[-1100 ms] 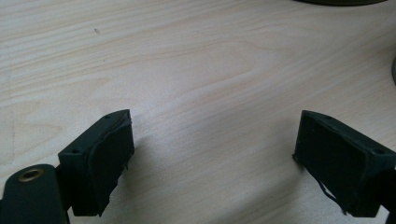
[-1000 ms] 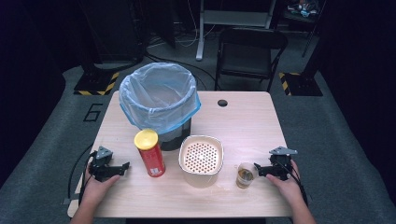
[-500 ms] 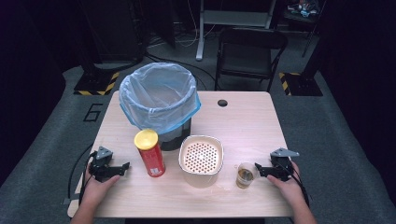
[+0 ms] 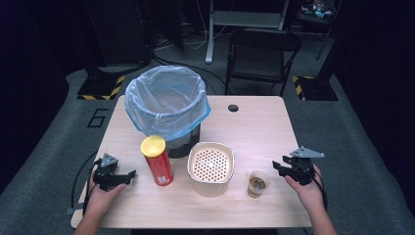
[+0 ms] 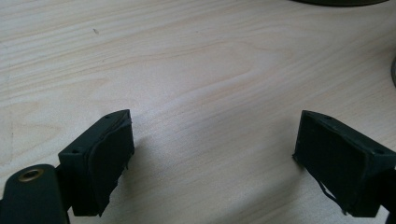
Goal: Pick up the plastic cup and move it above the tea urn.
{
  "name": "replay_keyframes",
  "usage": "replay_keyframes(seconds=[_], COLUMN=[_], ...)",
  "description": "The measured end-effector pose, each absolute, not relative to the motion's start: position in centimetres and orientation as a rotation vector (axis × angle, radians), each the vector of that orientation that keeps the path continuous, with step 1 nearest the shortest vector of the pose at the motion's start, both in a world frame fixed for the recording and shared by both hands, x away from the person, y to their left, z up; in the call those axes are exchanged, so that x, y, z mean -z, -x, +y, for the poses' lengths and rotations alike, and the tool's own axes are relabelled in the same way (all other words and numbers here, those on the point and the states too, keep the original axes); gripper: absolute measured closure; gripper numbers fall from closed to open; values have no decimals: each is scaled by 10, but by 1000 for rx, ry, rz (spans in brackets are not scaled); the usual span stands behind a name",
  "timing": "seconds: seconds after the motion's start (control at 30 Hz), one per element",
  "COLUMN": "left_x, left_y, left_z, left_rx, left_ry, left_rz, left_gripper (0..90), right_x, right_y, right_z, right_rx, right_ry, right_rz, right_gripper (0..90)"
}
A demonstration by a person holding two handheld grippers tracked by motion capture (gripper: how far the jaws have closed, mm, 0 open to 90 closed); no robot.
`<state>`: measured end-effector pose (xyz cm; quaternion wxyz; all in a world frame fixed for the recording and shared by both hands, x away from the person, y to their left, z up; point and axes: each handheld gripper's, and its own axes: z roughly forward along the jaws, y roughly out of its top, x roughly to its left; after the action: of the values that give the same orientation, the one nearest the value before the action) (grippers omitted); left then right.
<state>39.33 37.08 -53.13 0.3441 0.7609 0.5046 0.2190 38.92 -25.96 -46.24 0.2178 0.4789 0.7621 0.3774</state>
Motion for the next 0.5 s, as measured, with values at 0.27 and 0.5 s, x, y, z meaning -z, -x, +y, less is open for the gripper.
replay_keyframes(seconds=[0.27, 0.5], left_x=[531, 531], left_y=[-393, -393], left_z=[371, 371], left_rx=[-573, -566], left_ry=[-1985, -1987], left_rz=[1311, 1316], left_gripper=[117, 117], right_x=[418, 400], right_y=[-379, -378], right_z=[-228, -190], right_rx=[-1136, -1182], right_ry=[-1241, -1152], right_rz=[2188, 2255], right_gripper=[522, 500])
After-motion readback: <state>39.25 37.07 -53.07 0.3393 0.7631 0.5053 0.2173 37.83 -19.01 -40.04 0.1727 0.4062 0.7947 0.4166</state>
